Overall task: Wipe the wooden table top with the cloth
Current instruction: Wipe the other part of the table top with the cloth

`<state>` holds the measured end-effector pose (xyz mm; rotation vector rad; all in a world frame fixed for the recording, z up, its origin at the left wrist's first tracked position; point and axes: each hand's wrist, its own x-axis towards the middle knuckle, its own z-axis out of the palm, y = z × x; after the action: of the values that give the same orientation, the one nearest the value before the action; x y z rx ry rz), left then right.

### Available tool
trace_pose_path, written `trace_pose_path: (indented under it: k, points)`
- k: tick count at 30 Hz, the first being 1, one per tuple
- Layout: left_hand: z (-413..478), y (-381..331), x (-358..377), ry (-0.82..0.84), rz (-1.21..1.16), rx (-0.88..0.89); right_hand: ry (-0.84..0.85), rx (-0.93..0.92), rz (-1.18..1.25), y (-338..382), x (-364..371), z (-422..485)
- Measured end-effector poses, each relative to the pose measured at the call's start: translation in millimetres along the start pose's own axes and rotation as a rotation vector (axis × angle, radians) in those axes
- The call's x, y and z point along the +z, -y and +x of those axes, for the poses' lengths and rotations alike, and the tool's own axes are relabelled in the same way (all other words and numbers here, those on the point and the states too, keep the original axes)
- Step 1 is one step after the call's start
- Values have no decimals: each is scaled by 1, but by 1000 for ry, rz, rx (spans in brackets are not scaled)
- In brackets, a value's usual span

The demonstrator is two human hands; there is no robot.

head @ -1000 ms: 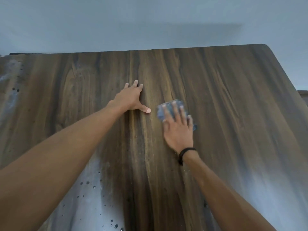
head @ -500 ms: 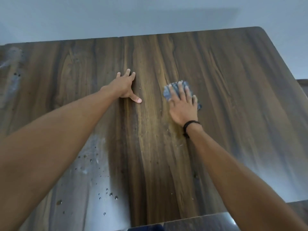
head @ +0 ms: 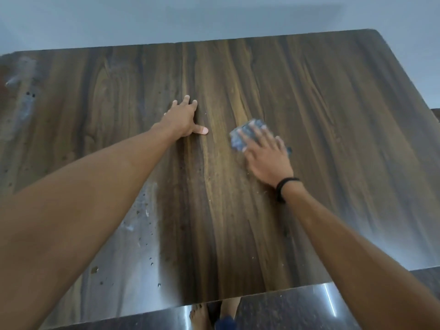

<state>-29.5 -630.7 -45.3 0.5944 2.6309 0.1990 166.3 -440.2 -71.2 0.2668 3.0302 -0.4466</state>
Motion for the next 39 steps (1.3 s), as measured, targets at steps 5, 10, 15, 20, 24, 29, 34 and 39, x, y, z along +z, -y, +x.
trace_pose_path:
  k: [5, 10, 15, 20, 24, 29, 34, 39]
  points:
    - [-7, 3, -2, 59, -10, 17, 33, -56, -3, 23, 15, -29]
    - [-8, 8, -2, 164, 3, 16, 29, 128, 65, 11, 0, -27]
    - [-2, 6, 1, 162, 2, -4, 62, -96, 1, 17, 12, -66]
    - [-4, 8, 3, 133, -40, -1, 6, 115, 32, 26, 7, -51]
    - [-7, 10, 8, 66, -55, 26, 68, -53, 27, 12, 1, -62]
    - [-10, 9, 10, 28, -70, 26, 44, 75, 51, 30, -2, -52]
    - [-14, 4, 13, -18, -70, 4, 53, 61, 41, 0, -5, -58]
    - [-16, 1, 13, -10, -51, -5, 41, 20, 49, 19, 9, -77]
